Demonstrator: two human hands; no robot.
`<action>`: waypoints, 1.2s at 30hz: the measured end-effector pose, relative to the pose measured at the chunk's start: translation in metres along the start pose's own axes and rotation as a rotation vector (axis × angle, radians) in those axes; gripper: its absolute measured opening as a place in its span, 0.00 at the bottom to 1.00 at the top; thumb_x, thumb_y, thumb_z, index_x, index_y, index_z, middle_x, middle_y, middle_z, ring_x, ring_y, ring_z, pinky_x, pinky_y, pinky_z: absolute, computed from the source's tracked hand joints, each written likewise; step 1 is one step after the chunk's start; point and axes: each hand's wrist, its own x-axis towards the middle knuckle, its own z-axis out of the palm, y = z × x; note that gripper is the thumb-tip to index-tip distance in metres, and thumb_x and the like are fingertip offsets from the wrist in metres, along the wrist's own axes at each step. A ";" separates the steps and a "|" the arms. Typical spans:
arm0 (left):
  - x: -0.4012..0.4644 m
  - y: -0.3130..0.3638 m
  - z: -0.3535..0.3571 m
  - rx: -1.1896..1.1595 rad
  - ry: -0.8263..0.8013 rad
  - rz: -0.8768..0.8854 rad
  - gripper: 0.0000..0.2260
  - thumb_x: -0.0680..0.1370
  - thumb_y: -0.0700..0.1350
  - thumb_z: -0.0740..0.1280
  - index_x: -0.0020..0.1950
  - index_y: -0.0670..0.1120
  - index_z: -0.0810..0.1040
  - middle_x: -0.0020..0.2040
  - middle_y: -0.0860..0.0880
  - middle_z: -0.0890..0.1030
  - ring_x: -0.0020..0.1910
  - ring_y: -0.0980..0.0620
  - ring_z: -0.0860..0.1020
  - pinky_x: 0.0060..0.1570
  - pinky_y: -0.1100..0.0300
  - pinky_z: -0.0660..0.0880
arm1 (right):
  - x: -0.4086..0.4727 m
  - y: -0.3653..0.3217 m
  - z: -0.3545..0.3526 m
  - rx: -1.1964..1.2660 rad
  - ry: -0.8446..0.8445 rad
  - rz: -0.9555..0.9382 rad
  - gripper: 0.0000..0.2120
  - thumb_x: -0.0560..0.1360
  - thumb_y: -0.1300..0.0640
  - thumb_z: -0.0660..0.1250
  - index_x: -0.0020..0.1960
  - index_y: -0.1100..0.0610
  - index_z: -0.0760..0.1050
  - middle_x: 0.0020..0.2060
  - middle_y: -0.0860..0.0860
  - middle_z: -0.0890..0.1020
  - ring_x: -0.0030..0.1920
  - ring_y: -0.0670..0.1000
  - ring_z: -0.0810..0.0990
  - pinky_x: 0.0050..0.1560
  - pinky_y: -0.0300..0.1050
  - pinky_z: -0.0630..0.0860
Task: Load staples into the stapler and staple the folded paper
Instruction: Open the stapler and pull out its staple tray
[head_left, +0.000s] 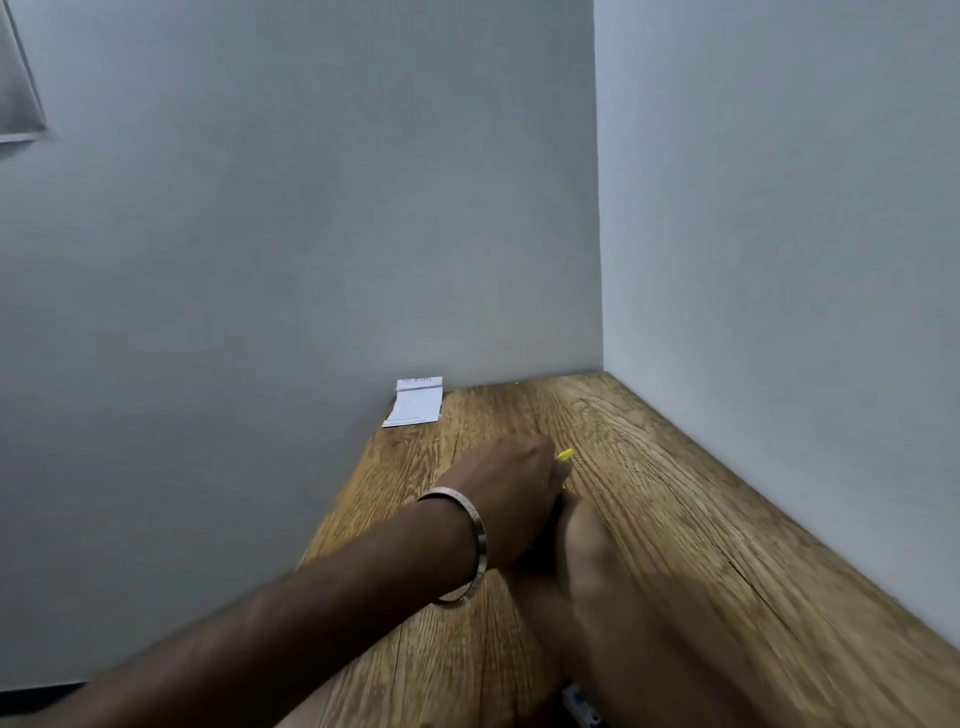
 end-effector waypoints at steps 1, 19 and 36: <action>0.001 0.001 0.001 0.018 0.005 0.012 0.12 0.83 0.52 0.53 0.43 0.49 0.66 0.32 0.53 0.66 0.29 0.55 0.65 0.28 0.59 0.58 | 0.000 0.000 0.000 0.013 -0.003 -0.017 0.18 0.85 0.56 0.52 0.49 0.62 0.77 0.34 0.59 0.87 0.29 0.51 0.86 0.22 0.41 0.79; -0.033 -0.043 0.018 -1.952 -0.253 -0.875 0.13 0.83 0.44 0.55 0.42 0.40 0.72 0.23 0.48 0.67 0.14 0.58 0.66 0.11 0.71 0.62 | 0.007 -0.095 -0.023 -1.619 -0.225 -0.024 0.08 0.81 0.64 0.60 0.52 0.60 0.78 0.34 0.49 0.76 0.29 0.44 0.68 0.25 0.36 0.64; -0.044 -0.050 0.038 -1.985 -0.110 -0.891 0.14 0.82 0.48 0.60 0.44 0.39 0.73 0.25 0.45 0.73 0.17 0.54 0.73 0.16 0.67 0.72 | 0.010 -0.115 -0.026 -2.388 -0.228 -0.420 0.14 0.75 0.53 0.73 0.60 0.49 0.80 0.58 0.45 0.81 0.59 0.47 0.78 0.54 0.41 0.75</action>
